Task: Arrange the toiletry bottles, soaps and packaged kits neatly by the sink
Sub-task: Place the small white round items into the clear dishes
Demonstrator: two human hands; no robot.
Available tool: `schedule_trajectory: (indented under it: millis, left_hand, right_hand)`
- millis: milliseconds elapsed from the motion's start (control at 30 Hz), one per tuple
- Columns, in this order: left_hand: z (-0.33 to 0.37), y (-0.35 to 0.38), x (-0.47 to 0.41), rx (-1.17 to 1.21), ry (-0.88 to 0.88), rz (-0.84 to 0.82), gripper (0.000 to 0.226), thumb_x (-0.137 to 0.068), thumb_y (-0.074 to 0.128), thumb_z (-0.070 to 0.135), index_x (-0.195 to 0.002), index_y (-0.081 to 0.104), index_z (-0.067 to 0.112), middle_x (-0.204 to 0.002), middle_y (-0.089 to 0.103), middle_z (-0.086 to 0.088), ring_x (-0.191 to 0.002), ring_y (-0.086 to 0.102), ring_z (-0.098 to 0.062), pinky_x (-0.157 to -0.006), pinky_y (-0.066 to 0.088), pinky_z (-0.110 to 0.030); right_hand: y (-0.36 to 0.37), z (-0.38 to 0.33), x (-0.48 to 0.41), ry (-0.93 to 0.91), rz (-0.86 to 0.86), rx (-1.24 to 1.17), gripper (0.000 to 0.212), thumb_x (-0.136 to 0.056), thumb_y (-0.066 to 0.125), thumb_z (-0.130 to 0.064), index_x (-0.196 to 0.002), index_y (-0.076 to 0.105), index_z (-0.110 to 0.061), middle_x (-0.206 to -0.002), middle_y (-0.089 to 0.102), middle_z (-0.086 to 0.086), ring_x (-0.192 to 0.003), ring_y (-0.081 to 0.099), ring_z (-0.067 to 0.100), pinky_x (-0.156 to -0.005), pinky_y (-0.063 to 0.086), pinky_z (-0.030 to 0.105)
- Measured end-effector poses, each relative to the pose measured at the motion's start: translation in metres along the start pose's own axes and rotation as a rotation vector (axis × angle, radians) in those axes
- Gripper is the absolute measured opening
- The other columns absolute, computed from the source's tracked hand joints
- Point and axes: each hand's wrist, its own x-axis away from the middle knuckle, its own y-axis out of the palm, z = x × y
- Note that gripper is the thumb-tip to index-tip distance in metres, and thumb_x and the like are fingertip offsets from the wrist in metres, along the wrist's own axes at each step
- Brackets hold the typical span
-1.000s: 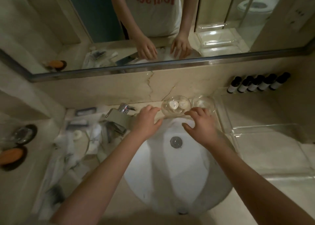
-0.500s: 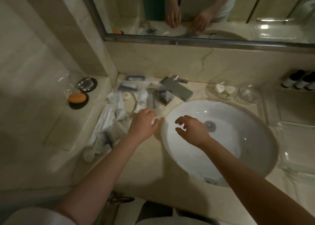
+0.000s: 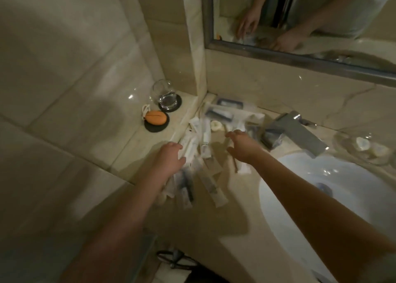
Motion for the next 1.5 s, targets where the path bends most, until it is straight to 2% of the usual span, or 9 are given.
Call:
schedule_trajectory:
  millis: [400, 633, 767, 900, 1000, 1133, 1267, 1367, 1500]
  left_hand:
    - [-0.023, 0.003, -0.030, 0.050, 0.079, -0.004, 0.045, -0.085, 0.058, 0.026, -0.127, 0.051, 0.012, -0.125, 0.049, -0.008, -0.115, 0.048, -0.025, -0.096, 0.039, -0.033]
    - [-0.028, -0.001, -0.003, 0.107, 0.027, 0.013, 0.043, -0.087, 0.058, 0.022, -0.128, 0.051, 0.010, -0.121, 0.052, -0.010, -0.106, 0.053, -0.024, -0.088, 0.042, -0.031]
    - [-0.038, 0.011, 0.038, 0.165, -0.025, -0.003, 0.039, -0.088, 0.057, 0.023, -0.125, 0.051, 0.015, -0.119, 0.053, -0.004, -0.105, 0.053, -0.021, -0.091, 0.044, -0.033]
    - [-0.048, 0.030, 0.072, 0.082, -0.034, -0.022, 0.027, -0.088, 0.052, 0.035, -0.113, 0.053, 0.025, -0.116, 0.056, 0.001, -0.101, 0.055, -0.019, -0.082, 0.047, -0.035]
    - [-0.059, 0.049, 0.091, -0.006, -0.041, -0.052, 0.049, -0.090, 0.054, 0.030, -0.135, 0.042, 0.015, -0.141, 0.044, -0.006, -0.129, 0.040, -0.023, -0.105, 0.035, -0.036]
    - [-0.072, 0.066, 0.108, 0.073, -0.131, -0.037, 0.063, -0.086, 0.061, 0.016, -0.143, 0.033, 0.013, -0.148, 0.034, -0.008, -0.135, 0.033, -0.024, -0.113, 0.030, -0.036]
    - [-0.070, 0.069, 0.109, 0.096, -0.131, 0.058, 0.038, -0.086, 0.054, 0.009, -0.124, 0.053, 0.010, -0.125, 0.048, -0.008, -0.111, 0.049, -0.022, -0.098, 0.042, -0.031]
    - [-0.067, 0.066, 0.112, 0.101, -0.181, 0.062, 0.023, -0.087, 0.047, 0.012, -0.107, 0.057, 0.005, -0.116, 0.051, -0.013, -0.094, 0.046, -0.018, -0.082, 0.038, -0.027]
    - [-0.052, 0.053, 0.123, 0.108, -0.160, 0.100, 0.025, -0.084, 0.053, 0.024, -0.102, 0.060, 0.009, -0.110, 0.055, -0.008, -0.092, 0.049, -0.019, -0.074, 0.038, -0.022]
  right_hand:
    - [0.015, -0.023, -0.106, -0.060, -0.048, 0.158, 0.040, -0.093, 0.048, -0.028, -0.130, 0.046, -0.014, -0.136, 0.044, 0.012, -0.120, 0.047, 0.031, -0.102, 0.041, 0.046]
    - [0.014, -0.030, -0.073, -0.060, 0.190, -0.059, 0.039, -0.087, 0.052, -0.016, -0.125, 0.048, -0.009, -0.127, 0.048, 0.014, -0.107, 0.053, 0.031, -0.094, 0.047, 0.043]
    - [0.020, -0.048, -0.029, -0.131, 0.212, -0.230, 0.046, -0.086, 0.059, -0.022, -0.128, 0.047, -0.009, -0.123, 0.049, 0.013, -0.105, 0.053, 0.029, -0.089, 0.048, 0.039]
    - [0.030, -0.069, 0.008, -0.146, 0.223, -0.360, 0.043, -0.084, 0.062, -0.024, -0.124, 0.051, -0.010, -0.113, 0.054, 0.011, -0.092, 0.057, 0.026, -0.078, 0.049, 0.034]
    - [0.035, -0.079, 0.031, -0.166, 0.221, -0.386, 0.042, -0.084, 0.063, -0.024, -0.123, 0.053, -0.011, -0.111, 0.055, 0.008, -0.086, 0.057, 0.021, -0.070, 0.044, 0.028]
    - [0.038, -0.083, 0.054, -0.167, 0.224, -0.380, 0.042, -0.081, 0.065, -0.028, -0.119, 0.054, -0.016, -0.110, 0.057, 0.003, -0.087, 0.060, 0.019, -0.068, 0.036, 0.023]
    - [0.037, -0.082, 0.072, -0.122, 0.195, -0.565, 0.037, -0.079, 0.069, -0.022, -0.112, 0.054, -0.015, -0.100, 0.058, 0.001, -0.077, 0.059, 0.016, -0.063, 0.043, 0.022]
    - [0.039, -0.076, 0.084, -0.142, 0.115, -0.641, 0.037, -0.079, 0.069, -0.018, -0.114, 0.058, -0.019, -0.103, 0.058, 0.005, -0.077, 0.063, 0.021, -0.071, 0.054, 0.031]
    - [0.035, -0.066, 0.099, -0.101, 0.024, -0.837, 0.031, -0.080, 0.069, -0.010, -0.108, 0.061, -0.021, -0.108, 0.057, 0.005, -0.080, 0.066, 0.023, -0.068, 0.056, 0.027]
